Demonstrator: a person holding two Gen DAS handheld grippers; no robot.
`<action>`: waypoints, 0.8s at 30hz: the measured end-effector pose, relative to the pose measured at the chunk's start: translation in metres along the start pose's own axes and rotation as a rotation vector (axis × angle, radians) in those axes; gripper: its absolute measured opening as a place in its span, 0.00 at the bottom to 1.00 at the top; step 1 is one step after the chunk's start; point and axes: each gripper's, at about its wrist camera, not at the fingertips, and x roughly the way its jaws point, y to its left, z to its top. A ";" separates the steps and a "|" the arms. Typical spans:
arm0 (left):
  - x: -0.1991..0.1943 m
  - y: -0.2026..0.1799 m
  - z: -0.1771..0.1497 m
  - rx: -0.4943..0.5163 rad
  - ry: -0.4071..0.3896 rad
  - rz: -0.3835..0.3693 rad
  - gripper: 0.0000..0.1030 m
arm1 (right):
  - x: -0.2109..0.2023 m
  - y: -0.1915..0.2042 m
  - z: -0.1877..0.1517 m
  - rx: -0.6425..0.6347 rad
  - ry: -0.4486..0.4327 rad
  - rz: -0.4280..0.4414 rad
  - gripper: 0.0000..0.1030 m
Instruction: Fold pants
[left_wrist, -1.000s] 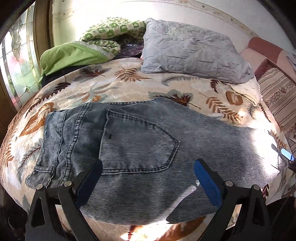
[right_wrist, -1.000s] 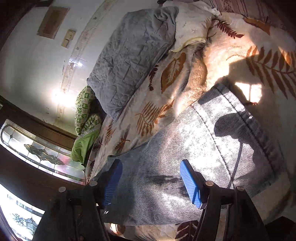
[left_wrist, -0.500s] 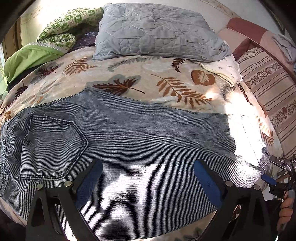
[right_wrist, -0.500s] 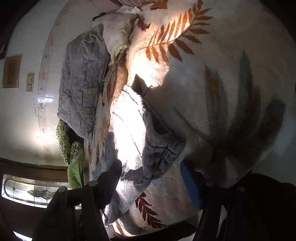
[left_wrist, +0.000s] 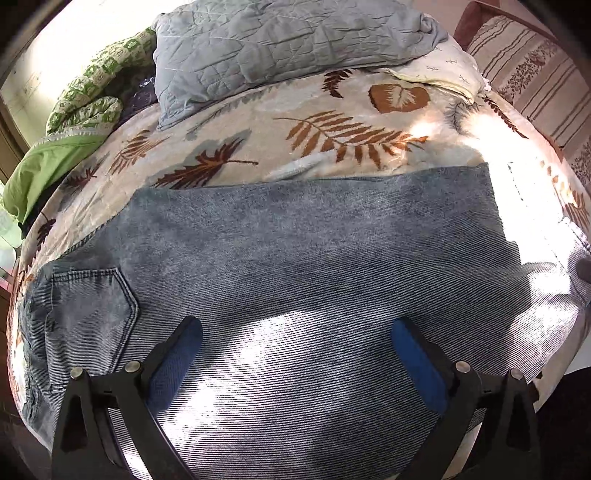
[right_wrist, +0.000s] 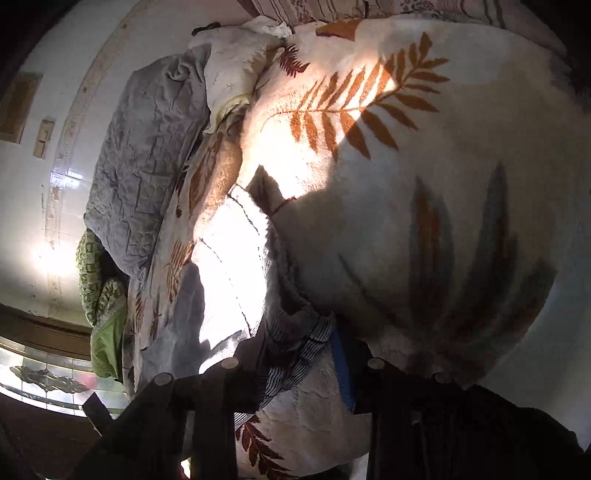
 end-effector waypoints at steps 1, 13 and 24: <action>-0.007 0.003 0.002 -0.016 -0.029 -0.017 0.99 | 0.000 0.005 0.000 -0.022 -0.005 -0.018 0.31; 0.021 -0.009 -0.003 0.021 0.038 -0.059 1.00 | 0.004 0.023 0.006 -0.057 0.012 -0.034 0.24; -0.058 0.122 -0.017 -0.338 -0.184 -0.213 0.85 | -0.037 0.234 -0.081 -0.659 -0.142 0.073 0.24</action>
